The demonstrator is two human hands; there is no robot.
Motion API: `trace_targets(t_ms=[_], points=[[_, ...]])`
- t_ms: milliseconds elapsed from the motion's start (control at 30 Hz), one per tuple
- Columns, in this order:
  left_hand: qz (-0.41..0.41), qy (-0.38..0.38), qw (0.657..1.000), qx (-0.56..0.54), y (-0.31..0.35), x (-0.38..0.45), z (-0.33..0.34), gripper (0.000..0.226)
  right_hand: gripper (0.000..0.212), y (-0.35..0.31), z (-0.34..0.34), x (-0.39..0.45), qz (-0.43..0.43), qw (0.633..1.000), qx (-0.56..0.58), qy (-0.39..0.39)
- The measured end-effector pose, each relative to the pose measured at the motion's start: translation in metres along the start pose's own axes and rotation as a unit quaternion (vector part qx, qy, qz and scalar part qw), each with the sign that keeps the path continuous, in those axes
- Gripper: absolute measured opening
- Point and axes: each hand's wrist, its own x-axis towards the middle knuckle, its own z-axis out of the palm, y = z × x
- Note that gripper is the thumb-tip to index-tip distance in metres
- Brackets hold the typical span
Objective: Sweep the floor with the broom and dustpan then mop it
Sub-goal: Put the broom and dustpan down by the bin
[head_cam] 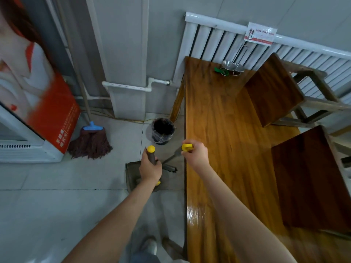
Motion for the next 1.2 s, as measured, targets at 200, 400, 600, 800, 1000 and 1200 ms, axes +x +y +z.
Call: trace_targets(t_ms=[200,400,600,800,1000,1200], points=[[-0.001,-0.08,0.997,-0.001,-0.027,-0.003,0.006,0.084,0.035,0.019,0.006,0.002,0.008,0.999,-0.018,-0.046],[-0.088,-0.125,0.982,-0.111,-0.027,0.006,-0.004,0.096,0.026,0.032,0.001,0.001,0.026,0.998,-0.046,-0.045],[-0.041,-0.074,0.994,-0.075,-0.023,0.0,0.002,0.077,0.025,0.03,0.004,0.0,0.018,0.999,-0.026,0.004],[-0.06,-0.001,0.985,-0.16,0.001,0.009,0.014,0.081,0.028,0.025,-0.001,0.008,0.001,1.0,-0.015,0.01],[-0.071,0.005,0.976,-0.205,0.018,0.005,0.042,0.086,0.027,0.022,-0.006,0.022,-0.013,1.0,-0.012,-0.014],[-0.068,-0.114,0.981,-0.141,-0.006,-0.011,0.045,0.106,0.03,0.044,-0.005,0.022,-0.004,0.998,-0.05,-0.04]])
